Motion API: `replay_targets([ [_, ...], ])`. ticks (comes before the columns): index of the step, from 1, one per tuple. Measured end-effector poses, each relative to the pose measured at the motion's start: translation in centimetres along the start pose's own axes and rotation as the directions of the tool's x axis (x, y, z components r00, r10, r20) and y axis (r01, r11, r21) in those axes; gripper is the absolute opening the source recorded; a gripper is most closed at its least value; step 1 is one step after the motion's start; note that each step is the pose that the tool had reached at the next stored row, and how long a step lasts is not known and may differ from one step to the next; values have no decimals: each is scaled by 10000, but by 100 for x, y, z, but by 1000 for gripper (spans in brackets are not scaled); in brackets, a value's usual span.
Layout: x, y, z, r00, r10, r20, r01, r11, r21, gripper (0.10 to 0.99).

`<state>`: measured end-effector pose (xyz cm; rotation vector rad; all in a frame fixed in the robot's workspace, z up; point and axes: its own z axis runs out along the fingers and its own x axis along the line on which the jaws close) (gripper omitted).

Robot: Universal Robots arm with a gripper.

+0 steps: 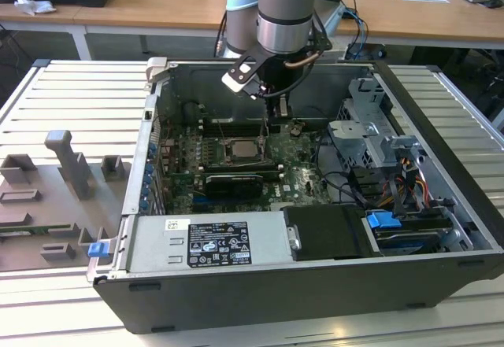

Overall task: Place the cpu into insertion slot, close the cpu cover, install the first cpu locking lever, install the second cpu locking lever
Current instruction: 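Close the cpu cover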

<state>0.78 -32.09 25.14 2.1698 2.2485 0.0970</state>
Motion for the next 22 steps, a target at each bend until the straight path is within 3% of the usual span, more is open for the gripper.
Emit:
replay_targets([
  [9, 3, -91, 3, 10000, 0, -1, 0, 10000, -1, 106],
  [12, 2, -103, 60, 10000, 0, -1, 0, 10000, 28, 106],
  [17, 6, -269, 108, 10000, 4, -3, -3, 10000, 97, 106],
  [22, 8, -373, 143, 10000, 5, -5, -5, 9999, 143, 106],
])
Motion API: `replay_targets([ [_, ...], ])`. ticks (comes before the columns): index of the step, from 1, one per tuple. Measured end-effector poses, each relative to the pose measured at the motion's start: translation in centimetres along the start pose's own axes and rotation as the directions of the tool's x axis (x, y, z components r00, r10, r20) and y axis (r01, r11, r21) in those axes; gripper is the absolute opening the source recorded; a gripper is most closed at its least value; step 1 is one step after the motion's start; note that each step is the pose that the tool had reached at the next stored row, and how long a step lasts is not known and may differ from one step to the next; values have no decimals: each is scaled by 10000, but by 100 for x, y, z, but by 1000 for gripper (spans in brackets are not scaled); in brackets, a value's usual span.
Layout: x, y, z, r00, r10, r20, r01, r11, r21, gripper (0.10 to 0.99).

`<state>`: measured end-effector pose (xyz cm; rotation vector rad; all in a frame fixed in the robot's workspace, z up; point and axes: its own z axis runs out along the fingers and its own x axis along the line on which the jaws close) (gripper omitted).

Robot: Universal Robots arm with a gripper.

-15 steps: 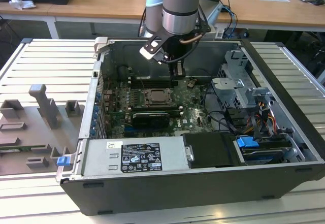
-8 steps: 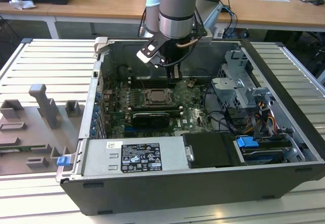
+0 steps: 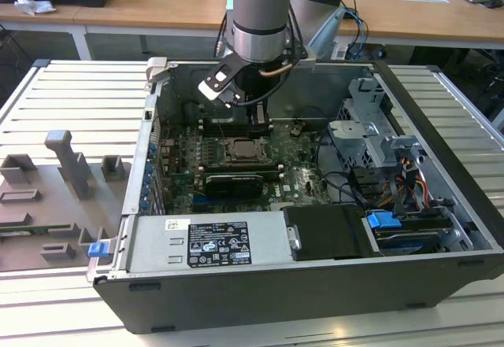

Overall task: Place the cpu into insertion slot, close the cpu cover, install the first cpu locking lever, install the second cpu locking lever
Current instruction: 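Close the cpu cover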

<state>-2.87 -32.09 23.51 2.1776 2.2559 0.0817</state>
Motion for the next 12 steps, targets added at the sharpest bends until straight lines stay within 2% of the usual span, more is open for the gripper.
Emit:
replay_targets([
  [6, 2, -66, 21, 10000, -4, 0, 4, 10000, 10, 106],
  [12, 2, -96, 31, 10000, -5, 0, 5, 10000, 11, 106],
])
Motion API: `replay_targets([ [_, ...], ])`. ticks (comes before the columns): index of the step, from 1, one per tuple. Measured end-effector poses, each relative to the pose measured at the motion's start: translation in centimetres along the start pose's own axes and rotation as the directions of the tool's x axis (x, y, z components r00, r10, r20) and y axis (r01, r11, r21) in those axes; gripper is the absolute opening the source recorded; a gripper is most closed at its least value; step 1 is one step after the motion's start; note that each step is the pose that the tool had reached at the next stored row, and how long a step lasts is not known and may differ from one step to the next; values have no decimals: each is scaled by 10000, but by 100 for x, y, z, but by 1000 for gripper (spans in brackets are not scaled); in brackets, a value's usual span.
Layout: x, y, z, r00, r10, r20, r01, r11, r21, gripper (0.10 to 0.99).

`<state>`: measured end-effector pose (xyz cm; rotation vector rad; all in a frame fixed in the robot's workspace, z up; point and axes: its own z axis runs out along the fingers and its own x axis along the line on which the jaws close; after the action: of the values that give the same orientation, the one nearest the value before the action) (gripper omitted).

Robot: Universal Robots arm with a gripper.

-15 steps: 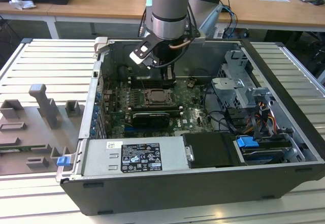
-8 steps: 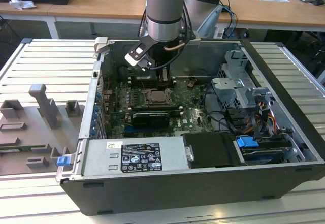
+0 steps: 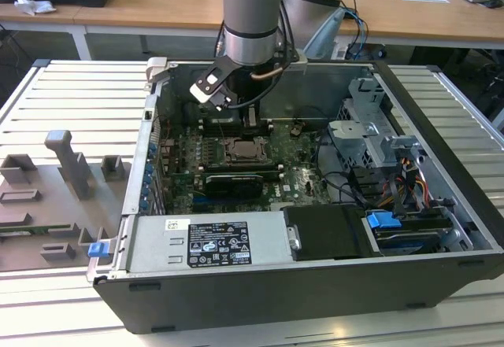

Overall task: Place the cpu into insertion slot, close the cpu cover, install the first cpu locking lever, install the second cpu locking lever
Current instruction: 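Close the cpu cover, then install the first cpu locking lever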

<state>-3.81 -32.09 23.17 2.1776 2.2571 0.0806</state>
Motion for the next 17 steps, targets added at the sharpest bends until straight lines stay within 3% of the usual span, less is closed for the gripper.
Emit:
replay_targets([
  [12, 5, -51, -20, 10000, 0, 1, 0, 10000, 0, 106],
  [16, 9, -48, -136, 10000, 0, 0, 0, 10000, -1, 106],
  [17, 14, -42, -278, 10000, 1, 0, -1, 10000, -1, 106],
])
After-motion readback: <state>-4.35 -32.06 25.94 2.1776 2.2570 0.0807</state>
